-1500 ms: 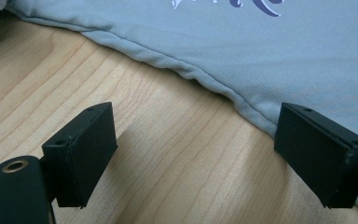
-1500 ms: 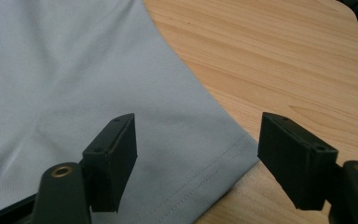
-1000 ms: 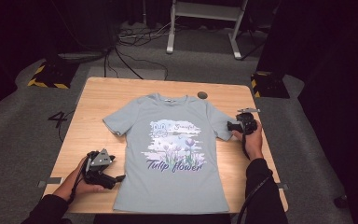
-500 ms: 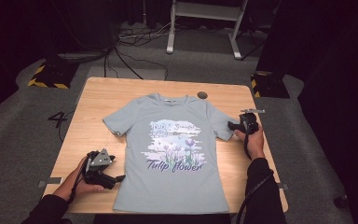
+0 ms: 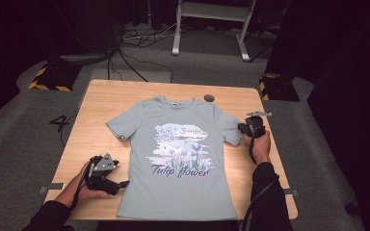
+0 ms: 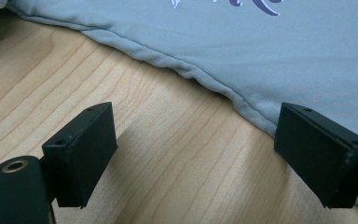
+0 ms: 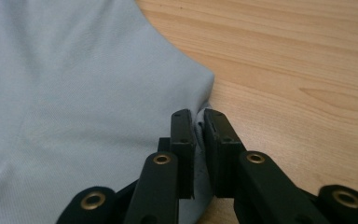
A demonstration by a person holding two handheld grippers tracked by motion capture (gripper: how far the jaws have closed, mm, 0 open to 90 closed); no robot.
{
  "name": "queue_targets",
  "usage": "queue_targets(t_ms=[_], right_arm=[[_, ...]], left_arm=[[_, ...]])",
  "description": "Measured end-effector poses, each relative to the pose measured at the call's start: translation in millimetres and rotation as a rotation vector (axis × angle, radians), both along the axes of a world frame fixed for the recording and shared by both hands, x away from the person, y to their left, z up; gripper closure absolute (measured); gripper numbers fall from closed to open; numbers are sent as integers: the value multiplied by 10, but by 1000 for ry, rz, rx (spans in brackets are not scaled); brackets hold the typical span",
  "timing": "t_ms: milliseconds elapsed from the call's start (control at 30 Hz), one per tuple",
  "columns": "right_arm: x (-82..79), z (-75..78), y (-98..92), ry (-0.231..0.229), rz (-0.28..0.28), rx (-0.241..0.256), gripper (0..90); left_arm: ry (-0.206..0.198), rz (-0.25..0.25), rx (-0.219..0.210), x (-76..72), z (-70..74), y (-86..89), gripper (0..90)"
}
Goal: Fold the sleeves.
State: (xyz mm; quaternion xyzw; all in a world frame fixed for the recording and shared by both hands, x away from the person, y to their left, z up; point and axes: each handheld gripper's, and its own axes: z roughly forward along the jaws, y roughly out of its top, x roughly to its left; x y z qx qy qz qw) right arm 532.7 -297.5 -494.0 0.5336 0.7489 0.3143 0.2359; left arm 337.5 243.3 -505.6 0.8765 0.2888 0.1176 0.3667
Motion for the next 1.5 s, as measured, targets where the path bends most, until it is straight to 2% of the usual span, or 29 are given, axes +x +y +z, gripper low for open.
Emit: queue_targets(t_ms=[467, 833, 1300, 1500], right_arm=[[-25, 84, 45, -44, 9, 1, 838], [-28, 133, 76, -48, 30, -8, 840], [-81, 235, 200, -87, 95, 19, 844], [-88, 254, 274, -84, 121, 4, 845]], left_arm=[[0, 0, 0, 0, 0, 0, 128], [0, 0, 0, 0, 0, 0, 128], [0, 0, -1, 0, 0, 0, 128], [0, 0, 0, 0, 0, 0, 128]])
